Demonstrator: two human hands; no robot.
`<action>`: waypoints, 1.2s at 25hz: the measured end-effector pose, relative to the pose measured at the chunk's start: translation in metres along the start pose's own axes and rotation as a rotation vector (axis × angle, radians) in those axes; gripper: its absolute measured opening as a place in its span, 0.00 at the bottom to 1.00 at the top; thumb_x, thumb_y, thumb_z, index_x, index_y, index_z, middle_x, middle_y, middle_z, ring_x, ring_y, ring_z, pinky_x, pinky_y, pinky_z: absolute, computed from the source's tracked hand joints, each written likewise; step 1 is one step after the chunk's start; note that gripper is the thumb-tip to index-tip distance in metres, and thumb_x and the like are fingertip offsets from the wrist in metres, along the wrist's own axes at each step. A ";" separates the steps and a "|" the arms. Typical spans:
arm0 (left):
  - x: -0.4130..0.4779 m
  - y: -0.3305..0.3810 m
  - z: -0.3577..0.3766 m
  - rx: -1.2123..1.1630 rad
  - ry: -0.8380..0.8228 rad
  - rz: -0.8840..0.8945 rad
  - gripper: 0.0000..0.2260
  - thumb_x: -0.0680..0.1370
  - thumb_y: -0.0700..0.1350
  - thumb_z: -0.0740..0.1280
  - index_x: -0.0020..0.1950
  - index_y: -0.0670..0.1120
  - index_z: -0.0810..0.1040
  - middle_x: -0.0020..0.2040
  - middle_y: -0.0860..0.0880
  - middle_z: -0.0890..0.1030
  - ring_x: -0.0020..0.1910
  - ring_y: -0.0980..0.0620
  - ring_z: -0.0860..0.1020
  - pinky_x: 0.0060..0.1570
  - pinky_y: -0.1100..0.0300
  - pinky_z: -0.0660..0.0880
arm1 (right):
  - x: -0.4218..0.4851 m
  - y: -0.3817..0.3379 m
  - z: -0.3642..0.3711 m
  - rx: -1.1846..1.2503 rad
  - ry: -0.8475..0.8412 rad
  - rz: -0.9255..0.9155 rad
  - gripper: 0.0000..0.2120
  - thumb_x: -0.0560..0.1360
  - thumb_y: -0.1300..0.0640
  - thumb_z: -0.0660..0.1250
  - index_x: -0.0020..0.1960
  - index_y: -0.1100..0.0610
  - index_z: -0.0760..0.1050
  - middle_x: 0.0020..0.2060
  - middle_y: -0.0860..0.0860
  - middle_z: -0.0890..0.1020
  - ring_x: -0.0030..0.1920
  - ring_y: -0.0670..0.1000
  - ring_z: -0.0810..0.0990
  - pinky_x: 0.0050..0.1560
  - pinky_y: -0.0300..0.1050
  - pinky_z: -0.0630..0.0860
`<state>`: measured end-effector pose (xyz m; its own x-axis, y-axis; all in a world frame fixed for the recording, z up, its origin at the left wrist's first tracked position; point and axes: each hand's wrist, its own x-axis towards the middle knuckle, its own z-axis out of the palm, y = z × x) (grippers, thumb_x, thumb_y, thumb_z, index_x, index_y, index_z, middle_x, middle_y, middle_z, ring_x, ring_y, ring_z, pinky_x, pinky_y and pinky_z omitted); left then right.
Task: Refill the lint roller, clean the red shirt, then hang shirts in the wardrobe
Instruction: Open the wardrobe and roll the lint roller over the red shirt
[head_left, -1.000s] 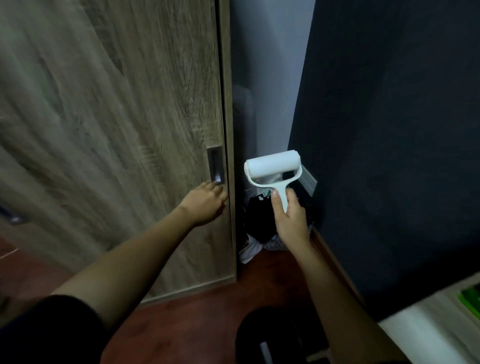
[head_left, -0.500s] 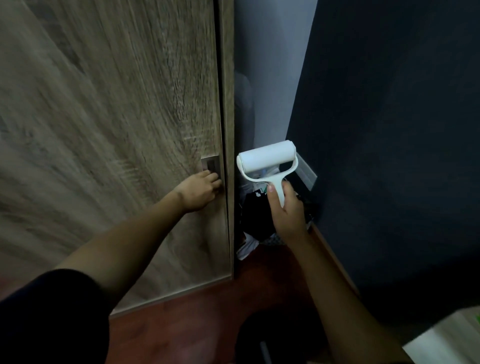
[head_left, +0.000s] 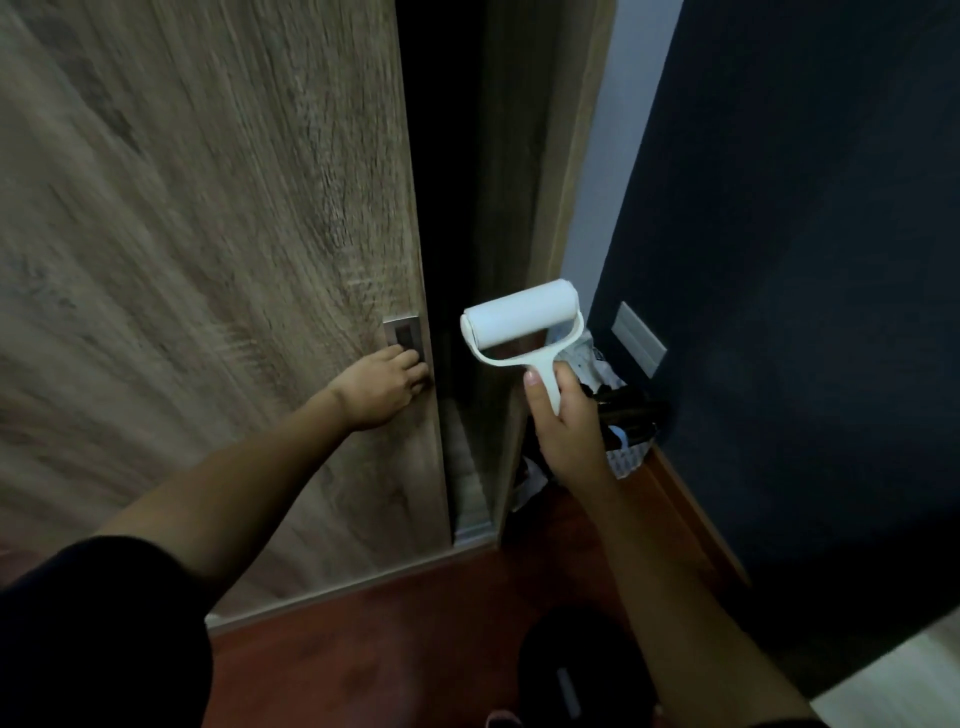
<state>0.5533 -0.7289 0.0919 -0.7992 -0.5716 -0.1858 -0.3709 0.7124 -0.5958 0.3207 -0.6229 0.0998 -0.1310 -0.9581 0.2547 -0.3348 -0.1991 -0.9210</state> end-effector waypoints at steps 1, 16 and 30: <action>-0.014 -0.003 0.004 0.006 -0.001 -0.001 0.20 0.72 0.43 0.51 0.37 0.45 0.83 0.40 0.48 0.82 0.37 0.48 0.78 0.39 0.57 0.76 | -0.003 -0.005 0.010 0.005 -0.015 0.004 0.09 0.79 0.52 0.59 0.45 0.58 0.71 0.32 0.53 0.78 0.34 0.46 0.77 0.34 0.38 0.72; -0.228 -0.041 0.073 0.054 -0.303 -0.204 0.19 0.71 0.47 0.51 0.35 0.48 0.82 0.39 0.51 0.80 0.37 0.50 0.77 0.37 0.60 0.72 | -0.035 -0.072 0.167 -0.004 -0.089 -0.084 0.10 0.78 0.52 0.60 0.44 0.58 0.71 0.29 0.49 0.74 0.30 0.41 0.72 0.31 0.34 0.66; -0.312 -0.045 0.096 -0.073 -0.454 -0.483 0.18 0.78 0.46 0.55 0.65 0.42 0.73 0.65 0.43 0.72 0.61 0.43 0.69 0.58 0.53 0.68 | -0.049 -0.103 0.221 0.011 -0.198 -0.108 0.08 0.78 0.47 0.59 0.40 0.42 0.69 0.25 0.38 0.75 0.25 0.42 0.72 0.31 0.43 0.69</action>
<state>0.8646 -0.6218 0.1020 -0.2626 -0.9367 -0.2315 -0.6812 0.3499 -0.6431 0.5676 -0.6006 0.1171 0.0909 -0.9525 0.2908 -0.3264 -0.3044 -0.8949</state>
